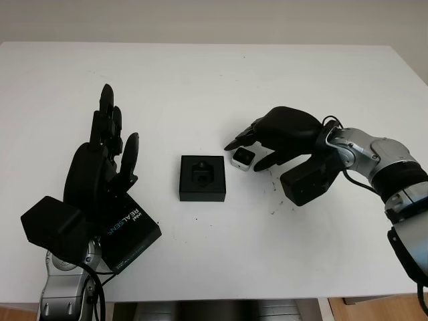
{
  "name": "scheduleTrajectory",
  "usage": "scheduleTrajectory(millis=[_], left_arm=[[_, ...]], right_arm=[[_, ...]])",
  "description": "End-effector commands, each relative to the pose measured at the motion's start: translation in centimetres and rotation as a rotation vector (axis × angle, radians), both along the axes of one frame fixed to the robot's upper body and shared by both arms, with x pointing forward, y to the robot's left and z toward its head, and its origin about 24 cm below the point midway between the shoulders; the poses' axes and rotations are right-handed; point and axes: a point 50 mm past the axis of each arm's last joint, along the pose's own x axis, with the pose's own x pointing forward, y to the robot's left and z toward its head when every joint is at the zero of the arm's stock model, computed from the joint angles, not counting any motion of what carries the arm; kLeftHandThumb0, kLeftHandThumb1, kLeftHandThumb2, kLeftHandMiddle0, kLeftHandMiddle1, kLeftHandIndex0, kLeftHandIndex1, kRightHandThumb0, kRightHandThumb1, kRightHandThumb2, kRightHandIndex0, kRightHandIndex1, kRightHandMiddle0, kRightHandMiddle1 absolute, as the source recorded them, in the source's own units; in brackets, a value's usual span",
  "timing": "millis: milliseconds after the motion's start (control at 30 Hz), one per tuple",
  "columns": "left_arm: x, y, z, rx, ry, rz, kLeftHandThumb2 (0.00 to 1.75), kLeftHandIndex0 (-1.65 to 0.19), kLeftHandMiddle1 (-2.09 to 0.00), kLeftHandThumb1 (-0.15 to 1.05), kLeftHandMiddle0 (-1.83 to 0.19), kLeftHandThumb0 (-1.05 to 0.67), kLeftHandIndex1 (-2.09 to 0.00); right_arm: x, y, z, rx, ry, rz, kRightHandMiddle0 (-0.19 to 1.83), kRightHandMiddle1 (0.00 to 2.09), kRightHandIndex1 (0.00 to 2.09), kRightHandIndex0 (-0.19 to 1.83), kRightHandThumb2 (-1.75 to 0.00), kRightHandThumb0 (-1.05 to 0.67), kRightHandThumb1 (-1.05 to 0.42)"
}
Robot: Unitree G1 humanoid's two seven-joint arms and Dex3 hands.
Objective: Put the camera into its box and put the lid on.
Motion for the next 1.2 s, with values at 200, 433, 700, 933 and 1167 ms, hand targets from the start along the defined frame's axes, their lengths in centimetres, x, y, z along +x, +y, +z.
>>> scheduleTrajectory(millis=[200,433,700,933,1167], left_arm=[[-0.1,0.0,0.2,0.004,-0.015,0.001,0.58,0.15,-0.05,1.05,0.15,-0.7,-0.05],[-0.1,0.0,0.1,-0.001,-0.013,0.002,0.58,0.16,-0.05,1.05,0.15,-0.7,-0.05],[-0.2,0.0,0.2,-0.004,-0.016,-0.002,0.58,0.16,-0.05,1.05,0.15,-0.69,-0.05],[-0.1,-0.1,0.2,0.001,-0.01,0.007,0.52,0.15,-0.06,1.05,0.14,-0.72,-0.05],[-0.1,0.0,0.3,0.033,-0.005,-0.005,0.49,0.16,-0.05,1.05,0.15,-0.69,-0.05]], right_arm=[[0.0,-0.3,-0.3,-0.033,-0.013,0.006,0.31,1.33,1.23,0.17,-0.06,-0.34,-0.93],[-0.1,-0.6,-0.4,-0.029,-0.018,0.008,0.32,1.49,1.08,0.15,-0.05,-0.34,-0.94],[-0.2,-0.9,-0.6,-0.033,-0.012,-0.004,0.29,1.53,0.95,0.16,-0.05,-0.36,-0.94],[-0.1,-1.3,-0.8,-0.004,0.051,-0.062,0.33,1.45,0.5,0.28,-0.05,-0.4,-0.94],[0.1,-1.5,-0.6,0.085,0.113,-0.115,0.39,1.45,0.27,0.36,-0.06,-0.45,-0.95]])
